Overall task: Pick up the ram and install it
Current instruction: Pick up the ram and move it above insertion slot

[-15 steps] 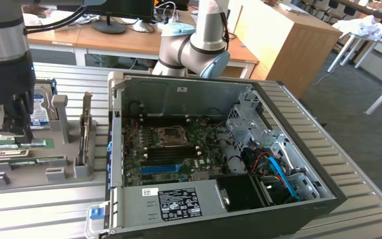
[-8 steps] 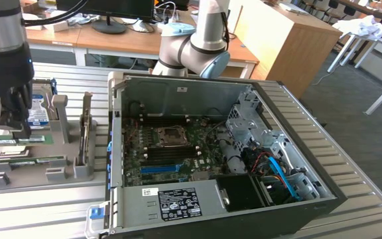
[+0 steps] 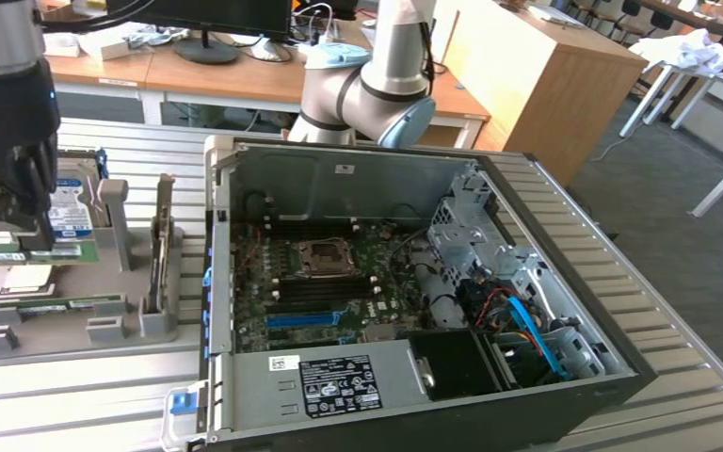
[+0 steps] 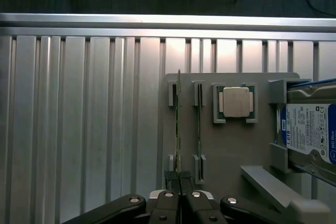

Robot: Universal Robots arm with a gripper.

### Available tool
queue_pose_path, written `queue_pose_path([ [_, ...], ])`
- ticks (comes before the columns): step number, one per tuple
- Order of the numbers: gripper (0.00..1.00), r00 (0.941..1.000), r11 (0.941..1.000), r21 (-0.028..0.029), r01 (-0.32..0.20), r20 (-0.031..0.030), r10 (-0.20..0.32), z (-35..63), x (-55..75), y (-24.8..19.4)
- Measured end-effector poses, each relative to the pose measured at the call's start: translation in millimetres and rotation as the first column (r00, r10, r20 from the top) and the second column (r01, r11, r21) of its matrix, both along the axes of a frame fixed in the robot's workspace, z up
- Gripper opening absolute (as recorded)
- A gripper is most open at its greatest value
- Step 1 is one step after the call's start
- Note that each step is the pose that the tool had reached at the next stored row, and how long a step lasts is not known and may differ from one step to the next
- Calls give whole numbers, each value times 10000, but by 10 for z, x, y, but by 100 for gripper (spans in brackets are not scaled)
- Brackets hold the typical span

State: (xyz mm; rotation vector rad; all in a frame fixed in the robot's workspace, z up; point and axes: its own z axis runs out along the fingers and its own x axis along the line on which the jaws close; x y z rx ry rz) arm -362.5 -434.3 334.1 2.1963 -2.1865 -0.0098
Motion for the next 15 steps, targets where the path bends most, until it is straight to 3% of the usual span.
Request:
queue_pose_path([
  [4, 11, 10000, 10000, 0, 1, 0, -1, 84, 1, 0],
  [6, 11, 10000, 10000, 0, 0, 0, 0, 207, 2, 0],
  [15, 11, 10000, 10000, 0, 0, 0, 0, 431, 4, 0],
])
